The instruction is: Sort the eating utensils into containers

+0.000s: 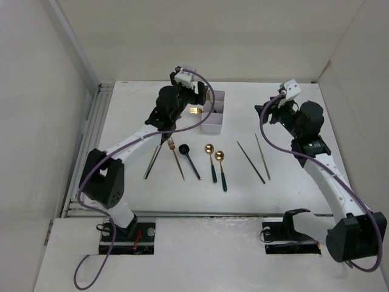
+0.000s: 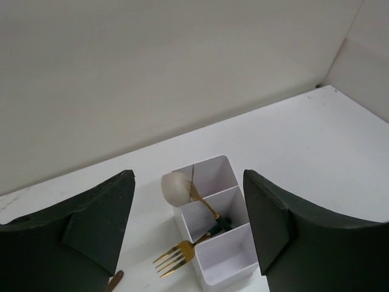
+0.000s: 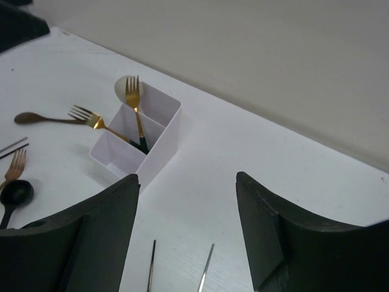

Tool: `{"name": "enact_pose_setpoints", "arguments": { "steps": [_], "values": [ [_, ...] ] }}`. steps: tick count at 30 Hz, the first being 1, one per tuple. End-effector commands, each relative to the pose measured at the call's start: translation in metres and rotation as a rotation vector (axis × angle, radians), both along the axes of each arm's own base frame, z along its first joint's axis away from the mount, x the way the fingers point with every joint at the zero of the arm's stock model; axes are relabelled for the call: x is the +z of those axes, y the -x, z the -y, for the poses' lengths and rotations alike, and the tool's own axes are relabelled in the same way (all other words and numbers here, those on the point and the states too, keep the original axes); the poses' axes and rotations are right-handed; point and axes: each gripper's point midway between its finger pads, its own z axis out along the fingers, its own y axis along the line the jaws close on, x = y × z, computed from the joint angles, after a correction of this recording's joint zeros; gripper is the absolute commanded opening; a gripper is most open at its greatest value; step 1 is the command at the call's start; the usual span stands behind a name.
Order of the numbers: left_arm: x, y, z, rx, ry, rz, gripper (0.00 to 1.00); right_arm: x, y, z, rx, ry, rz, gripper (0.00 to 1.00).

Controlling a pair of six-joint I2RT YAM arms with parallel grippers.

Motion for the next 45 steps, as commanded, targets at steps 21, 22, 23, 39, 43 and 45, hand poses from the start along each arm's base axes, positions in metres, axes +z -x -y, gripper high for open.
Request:
{"name": "enact_pose_setpoints", "arguments": {
  "steps": [21,22,23,39,43,45],
  "values": [
    [-0.026,0.093,-0.160,0.472,-0.025,-0.117,0.75,-0.212,0.110,-0.153,0.057,0.213,-0.675,0.61],
    [-0.027,0.095,-0.161,0.472,-0.016,-0.119,0.75,-0.220,0.108,-0.152,0.032,0.230,-0.701,0.58],
    [-0.029,0.096,-0.162,0.473,-0.022,-0.126,0.75,-0.240,0.109,-0.150,-0.008,0.256,-0.765,0.51],
    [-0.068,0.116,-0.179,0.502,0.005,-0.177,0.76,-0.282,0.135,-0.147,-0.121,0.276,-0.945,0.40],
    [-0.071,0.118,-0.180,0.502,0.003,-0.179,0.77,-0.294,0.147,-0.140,-0.139,0.264,-0.995,0.39],
    [-0.075,0.119,-0.180,0.503,0.007,-0.189,0.77,-0.294,0.147,-0.140,-0.143,0.256,-0.998,0.39]
  ]
}}
